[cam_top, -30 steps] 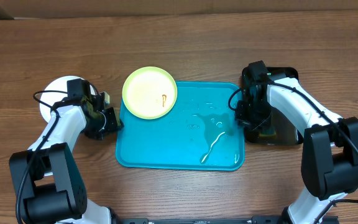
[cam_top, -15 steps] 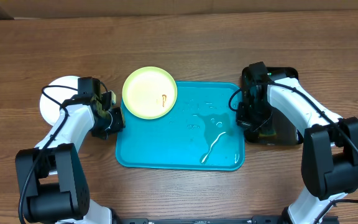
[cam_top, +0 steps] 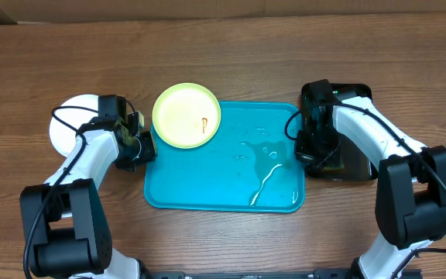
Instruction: Clean dirty plates on tray and stack at the side
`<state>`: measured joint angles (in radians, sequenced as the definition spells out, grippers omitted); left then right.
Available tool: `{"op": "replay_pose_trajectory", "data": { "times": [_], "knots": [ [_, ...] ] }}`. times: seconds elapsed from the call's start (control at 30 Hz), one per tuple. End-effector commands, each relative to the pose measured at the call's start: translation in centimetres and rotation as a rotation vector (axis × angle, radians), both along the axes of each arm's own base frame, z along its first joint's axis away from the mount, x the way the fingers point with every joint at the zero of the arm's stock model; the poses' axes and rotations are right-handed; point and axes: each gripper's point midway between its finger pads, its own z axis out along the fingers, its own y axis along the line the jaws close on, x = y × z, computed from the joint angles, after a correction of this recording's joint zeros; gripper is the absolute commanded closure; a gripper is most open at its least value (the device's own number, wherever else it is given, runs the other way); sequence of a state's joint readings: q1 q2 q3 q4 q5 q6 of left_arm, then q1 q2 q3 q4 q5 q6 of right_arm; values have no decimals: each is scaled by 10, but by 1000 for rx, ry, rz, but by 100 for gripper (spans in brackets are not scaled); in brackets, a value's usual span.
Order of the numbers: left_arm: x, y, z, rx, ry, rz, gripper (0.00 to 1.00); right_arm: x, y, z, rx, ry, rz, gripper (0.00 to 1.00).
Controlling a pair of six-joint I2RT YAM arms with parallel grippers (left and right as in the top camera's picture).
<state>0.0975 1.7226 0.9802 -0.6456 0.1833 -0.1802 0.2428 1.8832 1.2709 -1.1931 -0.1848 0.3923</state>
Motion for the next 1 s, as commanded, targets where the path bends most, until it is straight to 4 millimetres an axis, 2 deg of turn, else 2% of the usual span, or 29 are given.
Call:
{"op": "replay_pose_trajectory", "data": {
  "times": [0.0, 0.23, 0.6, 0.97],
  "knots": [
    [-4, -5, -6, -20, 19, -3, 73, -2, 2, 2, 2, 0, 0, 92],
    [-5, -5, -6, -20, 24, -3, 73, -10, -3, 4, -19, 34, 2, 91],
    [-5, -5, -6, -20, 24, -3, 73, -23, -5, 7, -28, 90, 0, 84],
    [-5, -5, -6, -20, 24, -2, 72, -31, -6, 10, -44, 128, -43, 85]
  ]
}}
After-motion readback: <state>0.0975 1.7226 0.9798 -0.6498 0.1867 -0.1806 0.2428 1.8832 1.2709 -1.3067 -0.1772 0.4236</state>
